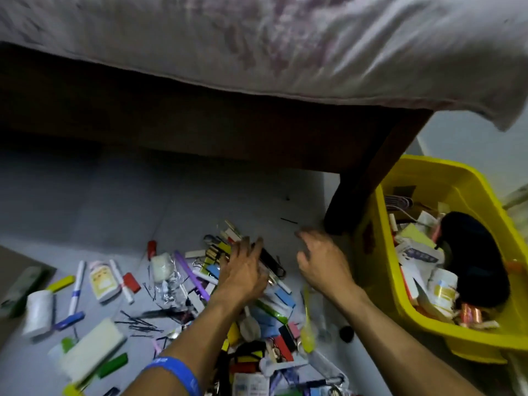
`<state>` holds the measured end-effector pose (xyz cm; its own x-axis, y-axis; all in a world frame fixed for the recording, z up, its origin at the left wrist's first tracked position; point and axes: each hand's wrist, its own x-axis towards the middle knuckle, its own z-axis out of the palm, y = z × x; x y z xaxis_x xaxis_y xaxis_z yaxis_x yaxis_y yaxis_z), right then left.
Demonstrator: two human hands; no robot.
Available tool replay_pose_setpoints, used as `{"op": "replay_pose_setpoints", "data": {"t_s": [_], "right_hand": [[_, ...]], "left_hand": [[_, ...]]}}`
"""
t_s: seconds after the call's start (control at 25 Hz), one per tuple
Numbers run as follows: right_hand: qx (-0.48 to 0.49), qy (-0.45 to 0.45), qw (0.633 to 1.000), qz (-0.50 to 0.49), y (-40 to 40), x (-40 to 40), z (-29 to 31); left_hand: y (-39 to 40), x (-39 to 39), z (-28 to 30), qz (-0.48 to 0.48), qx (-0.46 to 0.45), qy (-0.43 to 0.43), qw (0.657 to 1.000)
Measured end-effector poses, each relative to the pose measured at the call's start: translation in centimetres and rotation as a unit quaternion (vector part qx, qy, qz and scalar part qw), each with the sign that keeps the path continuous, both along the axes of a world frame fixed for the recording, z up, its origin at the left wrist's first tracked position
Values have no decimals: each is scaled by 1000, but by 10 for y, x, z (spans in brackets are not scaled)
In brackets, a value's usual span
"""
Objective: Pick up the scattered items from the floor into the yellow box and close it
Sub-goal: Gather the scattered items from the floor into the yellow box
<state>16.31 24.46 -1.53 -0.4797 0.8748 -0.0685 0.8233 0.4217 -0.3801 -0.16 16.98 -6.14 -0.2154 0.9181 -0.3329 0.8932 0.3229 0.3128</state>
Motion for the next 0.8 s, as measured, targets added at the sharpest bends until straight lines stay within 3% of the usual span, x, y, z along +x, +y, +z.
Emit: {"op": "replay_pose_setpoints", "data": {"t_s": [0.24, 0.44, 0.56, 0.68, 0.8], "right_hand": [[-149, -108, 983, 14, 66, -45, -80], [-153, -146, 977, 10, 76, -61, -108], [-61, -134, 989, 11, 44, -57, -112], [-44, -97, 994, -13, 97, -71, -113], [-96, -132, 986, 13, 155, -90, -122]], "left_hand": [[2, -44, -77, -42, -69, 34, 996], [0, -50, -92, -64, -71, 42, 995], [4, -50, -89, -67, -80, 41, 994], [5, -49, -86, -63, -81, 39, 994], [4, -51, -88, -67, -77, 43, 994]]}}
